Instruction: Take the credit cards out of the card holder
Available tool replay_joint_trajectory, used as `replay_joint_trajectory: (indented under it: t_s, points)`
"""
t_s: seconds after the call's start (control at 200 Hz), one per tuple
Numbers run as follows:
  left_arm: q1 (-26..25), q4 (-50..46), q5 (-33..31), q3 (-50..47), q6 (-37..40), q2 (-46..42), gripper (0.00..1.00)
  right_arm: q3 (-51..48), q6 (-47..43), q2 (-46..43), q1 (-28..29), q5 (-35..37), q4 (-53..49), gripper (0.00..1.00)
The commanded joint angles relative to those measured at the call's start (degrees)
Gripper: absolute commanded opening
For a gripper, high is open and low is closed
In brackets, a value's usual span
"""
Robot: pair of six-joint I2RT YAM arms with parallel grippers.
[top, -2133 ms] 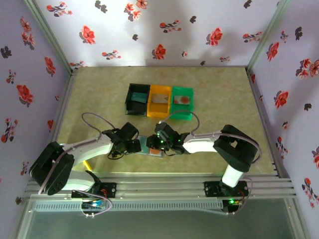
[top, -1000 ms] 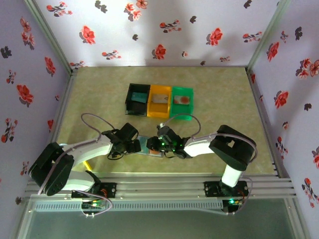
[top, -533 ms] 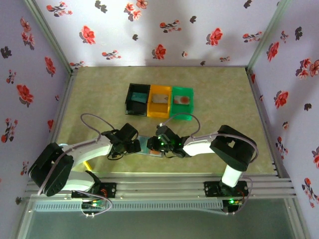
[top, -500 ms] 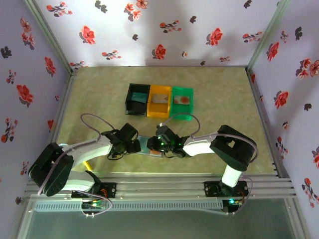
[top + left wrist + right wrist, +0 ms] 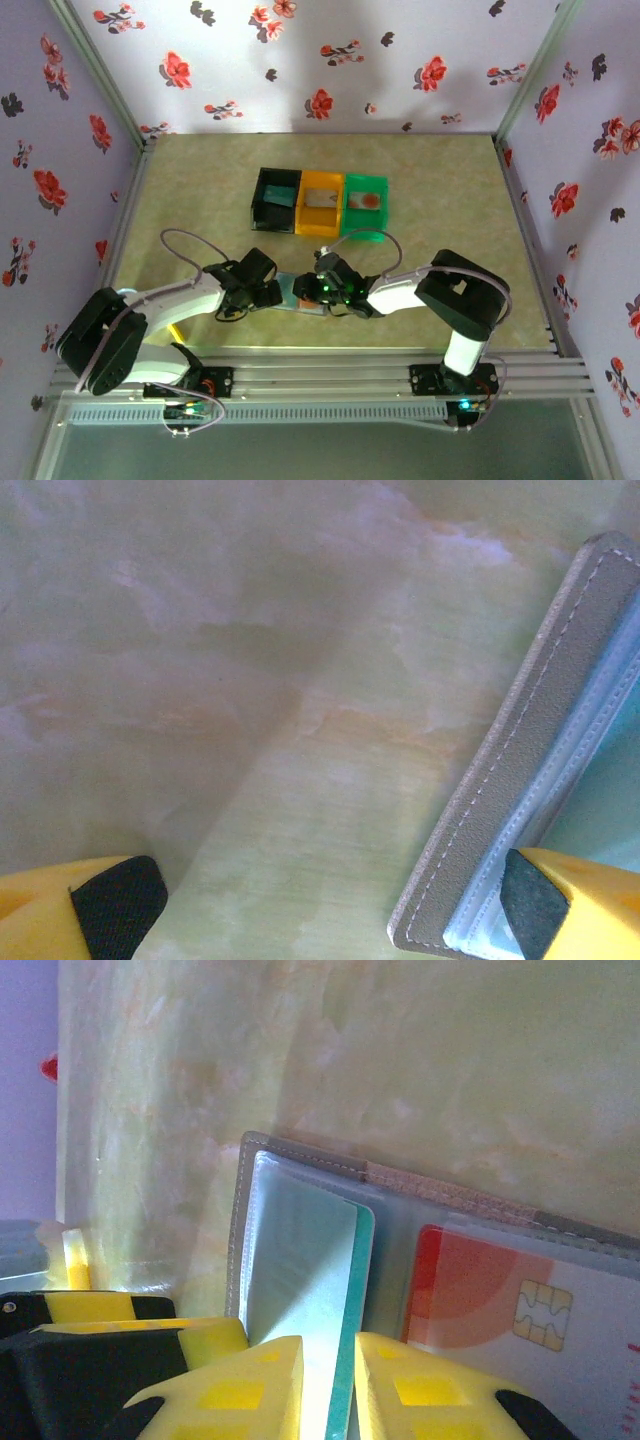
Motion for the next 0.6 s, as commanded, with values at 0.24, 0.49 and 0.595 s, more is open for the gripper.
replay_joint_trajectory:
  t_s: [0.24, 0.49, 0.595]
  points:
    - [-0.37, 8.21, 6.28, -6.22, -1.77, 3.74, 0.94, 3.01, -1.16, -0.54, -0.01, 2.83, -18.22, 0.22]
    - [-0.37, 8.75, 6.20, -6.80, -2.28, 3.75, 0.90, 2.11, -0.26, 1.87, 0.14, -1.08, -10.43, 0.22]
    - [-0.38, 8.98, 6.52, -6.93, -2.59, 4.82, 0.90, 1.46, 0.48, 2.19, 0.08, -1.40, -9.08, 0.22]
